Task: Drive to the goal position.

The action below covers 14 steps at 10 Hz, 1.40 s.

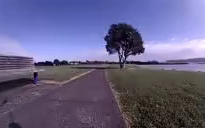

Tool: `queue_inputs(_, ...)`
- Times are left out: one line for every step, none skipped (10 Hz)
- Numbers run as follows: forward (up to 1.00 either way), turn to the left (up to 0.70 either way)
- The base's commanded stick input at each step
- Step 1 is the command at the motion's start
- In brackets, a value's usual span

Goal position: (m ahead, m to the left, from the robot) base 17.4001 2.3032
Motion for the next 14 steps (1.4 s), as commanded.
queue_inputs(0.45,0.00)
queue_inputs(0.45,0.00)
queue_inputs(0.45,0.00)
queue_inputs(0.45,0.00)
queue_inputs(0.45,0.00)
queue_inputs(0.45,0.00)
queue_inputs(0.45,0.00)
queue_inputs(0.45,0.00)
queue_inputs(0.45,0.00)
queue_inputs(0.45,0.00)
queue_inputs(0.45,0.00)
queue_inputs(0.45,0.00)
queue_inputs(0.45,0.00)
queue_inputs(0.45,0.00)
